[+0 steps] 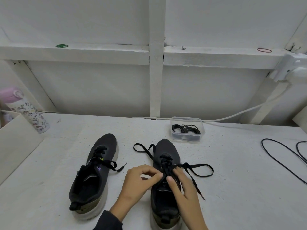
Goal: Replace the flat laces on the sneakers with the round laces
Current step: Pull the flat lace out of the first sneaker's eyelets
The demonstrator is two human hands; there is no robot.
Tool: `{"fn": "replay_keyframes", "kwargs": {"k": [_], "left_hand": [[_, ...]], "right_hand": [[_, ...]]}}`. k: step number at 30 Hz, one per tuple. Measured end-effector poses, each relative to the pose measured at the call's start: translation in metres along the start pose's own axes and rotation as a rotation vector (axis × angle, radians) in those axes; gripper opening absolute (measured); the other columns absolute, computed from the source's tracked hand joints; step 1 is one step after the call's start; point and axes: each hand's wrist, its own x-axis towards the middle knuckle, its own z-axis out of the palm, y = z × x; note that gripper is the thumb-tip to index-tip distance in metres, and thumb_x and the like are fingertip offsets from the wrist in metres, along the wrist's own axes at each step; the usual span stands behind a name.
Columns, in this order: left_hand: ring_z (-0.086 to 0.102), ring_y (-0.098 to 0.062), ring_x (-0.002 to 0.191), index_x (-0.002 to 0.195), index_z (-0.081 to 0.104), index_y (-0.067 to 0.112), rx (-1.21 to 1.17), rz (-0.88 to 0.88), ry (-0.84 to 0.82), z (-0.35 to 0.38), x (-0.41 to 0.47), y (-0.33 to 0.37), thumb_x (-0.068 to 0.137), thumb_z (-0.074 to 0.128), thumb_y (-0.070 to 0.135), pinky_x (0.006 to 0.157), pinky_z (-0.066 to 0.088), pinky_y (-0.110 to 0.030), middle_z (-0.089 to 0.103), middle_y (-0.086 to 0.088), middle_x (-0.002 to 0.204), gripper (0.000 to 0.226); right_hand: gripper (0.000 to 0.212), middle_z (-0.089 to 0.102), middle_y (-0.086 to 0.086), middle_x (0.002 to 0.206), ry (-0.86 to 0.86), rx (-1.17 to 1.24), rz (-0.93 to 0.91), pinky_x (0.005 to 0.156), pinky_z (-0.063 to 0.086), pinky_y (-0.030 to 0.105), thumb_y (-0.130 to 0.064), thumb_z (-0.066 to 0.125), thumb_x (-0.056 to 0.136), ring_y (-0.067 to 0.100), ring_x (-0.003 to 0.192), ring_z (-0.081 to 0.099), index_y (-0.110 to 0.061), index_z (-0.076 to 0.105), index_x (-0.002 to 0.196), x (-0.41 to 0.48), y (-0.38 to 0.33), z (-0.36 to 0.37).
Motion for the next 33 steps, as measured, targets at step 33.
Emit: {"fn": "replay_keyframes", "kwargs": {"k": [33], "left_hand": [[0.051, -0.01, 0.059, 0.073, 0.069, 0.019, -0.079, -0.098, 0.155, 0.001, 0.015, -0.008, 0.086, 0.069, 0.037, 0.051, 0.043, -0.022, 0.059, 0.008, 0.062, 0.022]], "right_hand": [[0.041, 0.055, -0.016, 0.138, 0.006, 0.185, -0.045, 0.106, 0.032, 0.006, -0.027, 0.068, 0.085, -0.007, 0.132, 0.041, -0.032, 0.062, 0.125, 0.003, 0.017, 0.0]]}}
